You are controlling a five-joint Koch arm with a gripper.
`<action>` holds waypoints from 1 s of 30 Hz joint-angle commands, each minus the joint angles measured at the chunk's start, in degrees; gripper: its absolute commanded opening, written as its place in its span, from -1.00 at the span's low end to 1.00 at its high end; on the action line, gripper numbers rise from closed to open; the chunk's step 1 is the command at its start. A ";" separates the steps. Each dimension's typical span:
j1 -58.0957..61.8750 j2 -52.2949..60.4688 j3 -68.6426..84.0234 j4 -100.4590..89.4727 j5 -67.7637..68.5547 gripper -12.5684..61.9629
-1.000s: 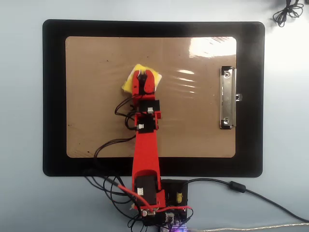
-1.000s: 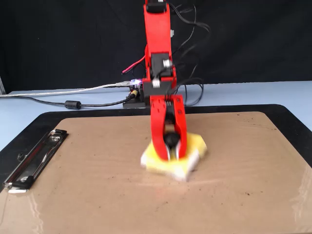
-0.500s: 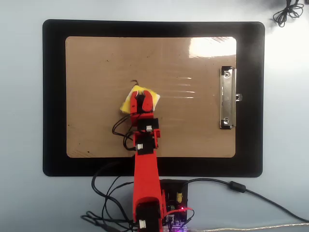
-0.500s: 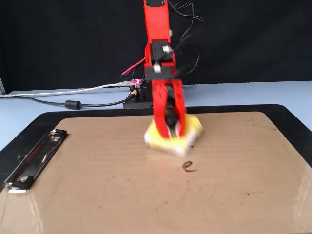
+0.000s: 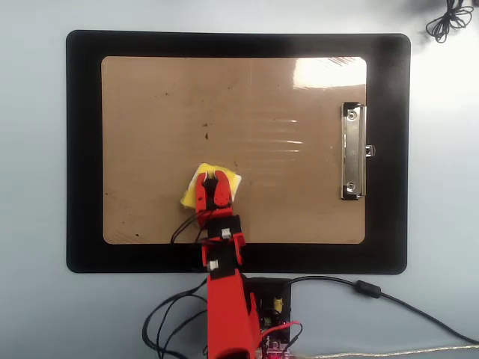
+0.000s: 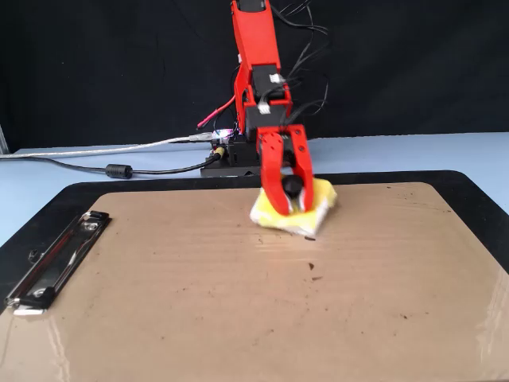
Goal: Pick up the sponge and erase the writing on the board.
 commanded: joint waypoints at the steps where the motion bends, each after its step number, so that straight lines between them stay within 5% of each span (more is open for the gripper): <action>1: -0.88 -14.77 -13.10 -2.90 -0.79 -0.88; 5: -1.14 -26.54 -26.89 -2.29 -0.88 -0.88; 14: -2.11 26.72 17.93 7.91 -0.79 -0.88; 22: 5.63 -9.76 -13.27 3.52 5.10 -0.88; 28: 7.38 15.47 10.63 3.78 6.68 -0.88; 30: 10.72 15.91 12.57 2.90 6.42 -0.88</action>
